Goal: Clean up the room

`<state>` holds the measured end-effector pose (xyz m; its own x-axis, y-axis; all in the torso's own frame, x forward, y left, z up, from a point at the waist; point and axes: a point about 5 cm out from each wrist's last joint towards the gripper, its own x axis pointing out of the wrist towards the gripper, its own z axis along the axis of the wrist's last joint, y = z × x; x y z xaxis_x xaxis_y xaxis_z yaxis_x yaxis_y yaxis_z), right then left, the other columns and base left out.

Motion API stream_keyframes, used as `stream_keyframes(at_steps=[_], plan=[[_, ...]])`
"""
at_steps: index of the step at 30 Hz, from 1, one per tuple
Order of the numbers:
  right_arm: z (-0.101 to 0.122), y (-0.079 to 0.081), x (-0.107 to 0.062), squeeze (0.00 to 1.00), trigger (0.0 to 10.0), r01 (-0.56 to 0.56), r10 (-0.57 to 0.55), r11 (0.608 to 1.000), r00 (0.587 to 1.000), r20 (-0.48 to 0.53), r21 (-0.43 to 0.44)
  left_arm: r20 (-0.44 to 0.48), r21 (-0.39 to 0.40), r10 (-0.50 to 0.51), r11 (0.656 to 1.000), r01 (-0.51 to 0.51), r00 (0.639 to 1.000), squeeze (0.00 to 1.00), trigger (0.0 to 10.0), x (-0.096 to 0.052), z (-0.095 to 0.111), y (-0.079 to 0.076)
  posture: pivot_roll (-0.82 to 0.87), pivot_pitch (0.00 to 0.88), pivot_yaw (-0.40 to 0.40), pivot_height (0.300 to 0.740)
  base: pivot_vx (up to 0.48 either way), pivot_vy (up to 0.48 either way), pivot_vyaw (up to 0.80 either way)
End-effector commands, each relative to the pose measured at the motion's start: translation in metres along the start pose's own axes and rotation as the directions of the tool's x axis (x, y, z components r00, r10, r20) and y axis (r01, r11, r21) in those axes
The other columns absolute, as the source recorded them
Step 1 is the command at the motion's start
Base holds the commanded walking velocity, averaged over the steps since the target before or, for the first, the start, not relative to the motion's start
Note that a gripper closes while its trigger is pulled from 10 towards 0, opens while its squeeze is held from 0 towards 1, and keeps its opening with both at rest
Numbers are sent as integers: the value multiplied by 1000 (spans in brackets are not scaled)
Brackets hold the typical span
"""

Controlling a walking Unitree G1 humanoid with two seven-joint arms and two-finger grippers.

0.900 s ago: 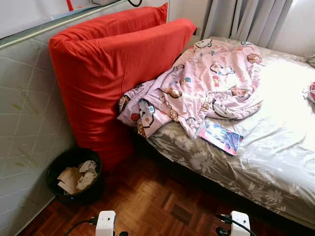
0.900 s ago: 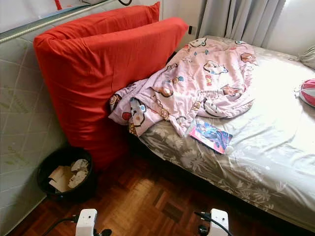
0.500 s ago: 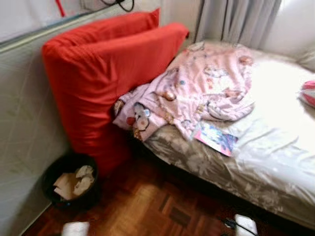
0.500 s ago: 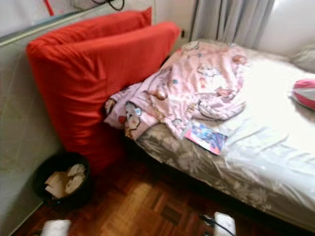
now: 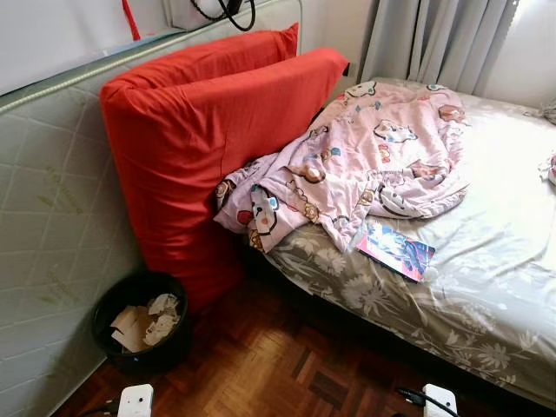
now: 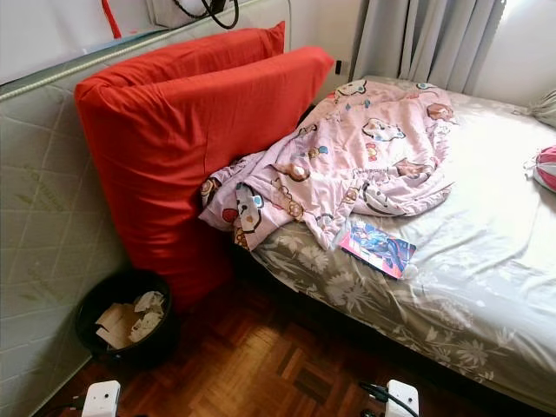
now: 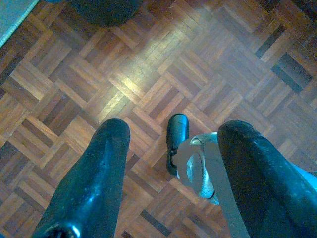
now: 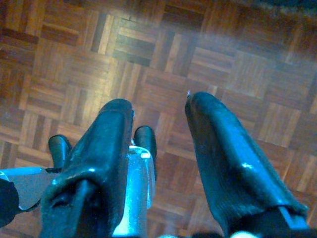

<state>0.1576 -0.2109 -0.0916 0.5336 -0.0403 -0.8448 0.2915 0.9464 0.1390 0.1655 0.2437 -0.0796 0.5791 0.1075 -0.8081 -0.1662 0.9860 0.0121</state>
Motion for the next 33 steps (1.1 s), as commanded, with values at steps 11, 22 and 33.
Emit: stream_keyframes(at_steps=[11,22,33], plan=[[21,17,5,0,10000,-46,46,999,998,48,-3,26,17,-14,1000,14,1000,0,10000,3,16,0,78,0,19,740,0,0,0],[39,9,5,0,10000,-25,28,999,995,92,-33,8,21,-65,998,65,998,0,10000,5,8,-21,44,0,-22,740,0,0,0],[51,5,4,0,10000,-36,36,999,989,141,-2,5,30,-77,997,76,997,0,10000,5,6,-28,52,0,-19,740,0,0,0]])
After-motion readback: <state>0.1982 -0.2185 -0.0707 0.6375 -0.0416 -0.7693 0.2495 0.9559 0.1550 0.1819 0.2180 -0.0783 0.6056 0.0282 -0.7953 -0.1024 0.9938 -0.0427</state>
